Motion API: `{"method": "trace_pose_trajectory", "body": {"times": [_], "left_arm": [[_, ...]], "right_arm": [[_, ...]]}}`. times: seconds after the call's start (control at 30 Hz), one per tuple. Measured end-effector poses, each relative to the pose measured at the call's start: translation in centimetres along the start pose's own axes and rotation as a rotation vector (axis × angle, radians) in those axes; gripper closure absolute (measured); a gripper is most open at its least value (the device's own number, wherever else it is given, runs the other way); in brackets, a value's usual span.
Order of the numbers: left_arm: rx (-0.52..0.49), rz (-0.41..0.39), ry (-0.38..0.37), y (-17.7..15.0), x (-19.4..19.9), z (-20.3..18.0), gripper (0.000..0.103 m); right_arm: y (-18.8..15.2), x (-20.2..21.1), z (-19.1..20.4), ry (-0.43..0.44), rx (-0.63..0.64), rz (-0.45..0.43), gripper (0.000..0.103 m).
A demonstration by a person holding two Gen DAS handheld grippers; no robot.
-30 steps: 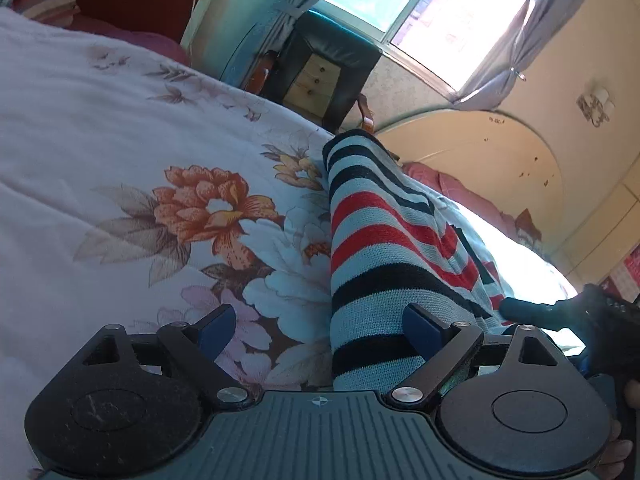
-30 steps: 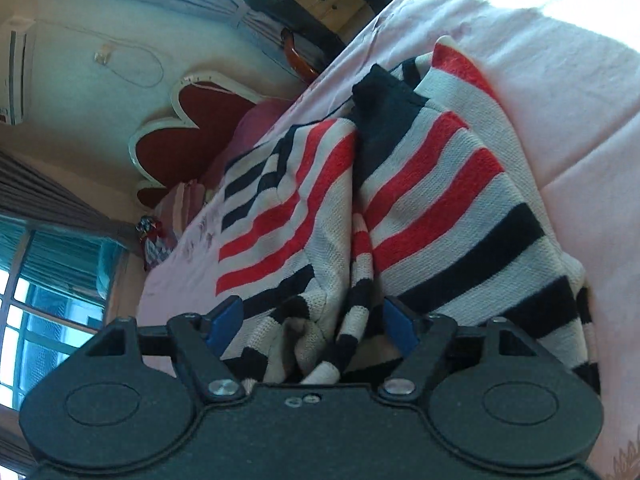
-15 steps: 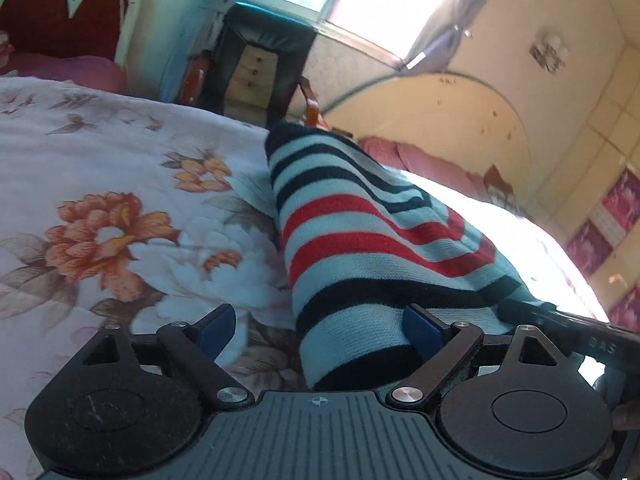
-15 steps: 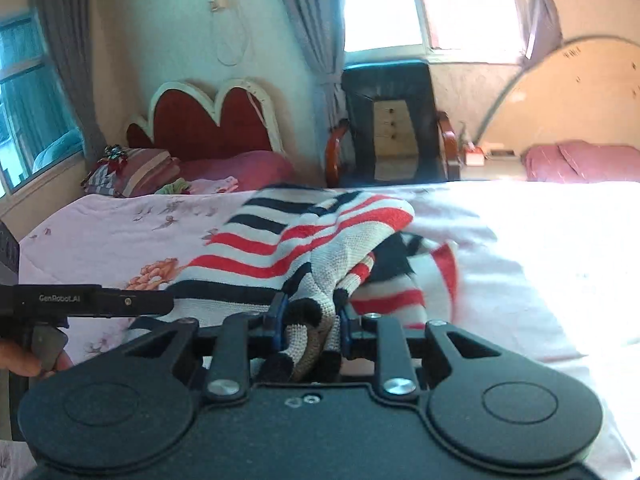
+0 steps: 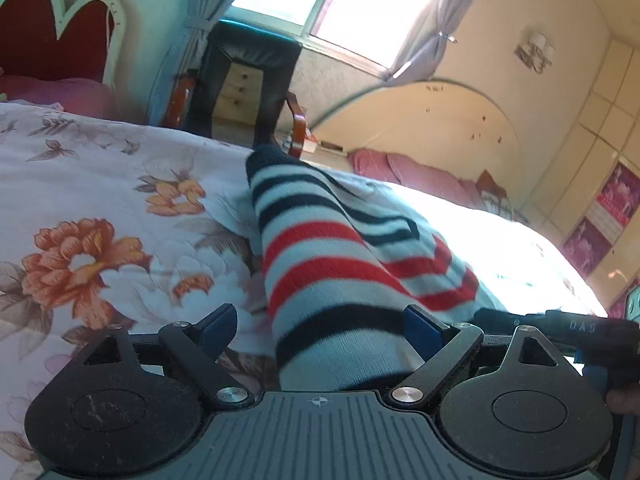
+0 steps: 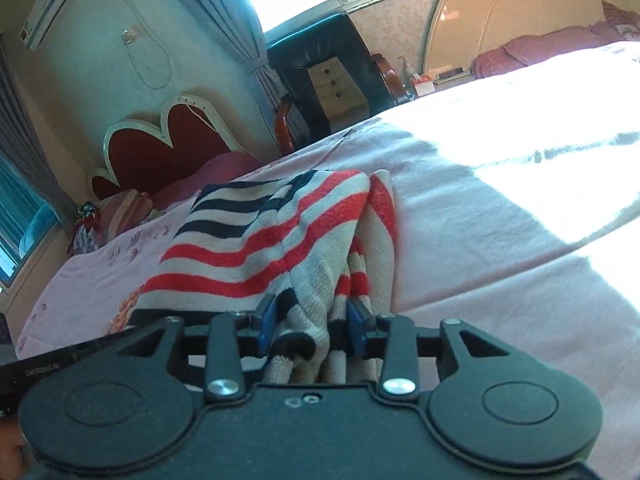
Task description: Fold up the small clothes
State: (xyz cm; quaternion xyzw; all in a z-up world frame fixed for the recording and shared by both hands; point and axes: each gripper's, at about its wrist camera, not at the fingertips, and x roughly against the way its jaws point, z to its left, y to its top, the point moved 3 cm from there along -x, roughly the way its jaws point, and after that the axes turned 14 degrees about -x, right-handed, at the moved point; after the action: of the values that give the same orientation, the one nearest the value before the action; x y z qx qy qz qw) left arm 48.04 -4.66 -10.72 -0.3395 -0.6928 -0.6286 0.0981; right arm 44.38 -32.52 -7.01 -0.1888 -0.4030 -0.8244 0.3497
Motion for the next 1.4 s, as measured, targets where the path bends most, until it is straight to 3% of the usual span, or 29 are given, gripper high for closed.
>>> {"method": "trace_pose_trajectory", "body": {"times": [0.07,0.1,0.2,0.4,0.6,0.67,0.7,0.8,0.93,1.03,1.1,1.13,1.27,1.3,1.4], "left_arm": [[0.023,0.01,0.051,0.6,-0.3,1.4,0.013],[0.031,0.024,0.063,0.7,-0.7,2.0,0.013],[0.05,0.064,0.034,0.7,-2.1,2.7,0.013],[-0.029,0.068,0.038,1.1,-3.3,0.6,0.013],[-0.083,0.131,0.056,1.2,-4.8,-0.7,0.013],[-0.121,0.07,0.072,2.7,-3.5,-0.9,0.014],[-0.125,0.025,0.063,3.5,-2.9,-0.9,0.014],[-0.125,-0.06,-0.036,6.3,-2.9,-1.4,0.014],[-0.213,0.004,-0.114,8.1,-6.9,-3.8,0.014],[-0.271,0.103,-0.071,7.3,-9.9,-4.3,0.013],[-0.324,0.161,-0.058,5.9,-11.1,-4.3,0.014],[-0.341,0.141,-0.062,5.5,-10.8,-4.4,0.014],[-0.365,0.126,-0.056,5.8,-8.2,-4.5,0.014],[-0.367,0.105,-0.061,5.7,-7.0,-4.6,0.014],[-0.331,0.044,-0.083,4.6,-2.1,-4.6,0.014]], "right_arm": [[0.7,-1.0,0.1,0.004,-0.014,0.023,0.065],[0.9,-1.6,0.2,-0.009,0.003,0.031,0.071],[0.9,-1.8,0.9,-0.033,0.074,0.025,0.083],[0.7,1.3,2.1,-0.034,0.193,-0.115,0.085],[0.7,-0.7,-1.3,-0.045,0.106,-0.023,0.083],[1.3,-0.2,-1.5,-0.035,0.081,-0.011,0.075],[1.8,0.5,-1.4,-0.038,0.091,-0.045,0.072],[3.9,1.3,-1.7,-0.023,0.082,-0.122,0.078],[6.4,-1.2,-0.8,-0.028,0.115,-0.115,0.083],[7.1,-3.9,0.4,-0.05,0.176,-0.068,0.087],[6.9,-6.4,0.2,-0.145,0.226,0.006,0.101],[6.6,-7.5,-0.3,-0.186,0.246,0.037,0.102],[6.5,-7.1,-0.8,-0.173,0.228,0.023,0.102],[6.4,-6.1,-0.6,-0.169,0.222,0.001,0.091],[5.0,-1.6,0.4,-0.081,0.205,-0.047,0.087]]}}
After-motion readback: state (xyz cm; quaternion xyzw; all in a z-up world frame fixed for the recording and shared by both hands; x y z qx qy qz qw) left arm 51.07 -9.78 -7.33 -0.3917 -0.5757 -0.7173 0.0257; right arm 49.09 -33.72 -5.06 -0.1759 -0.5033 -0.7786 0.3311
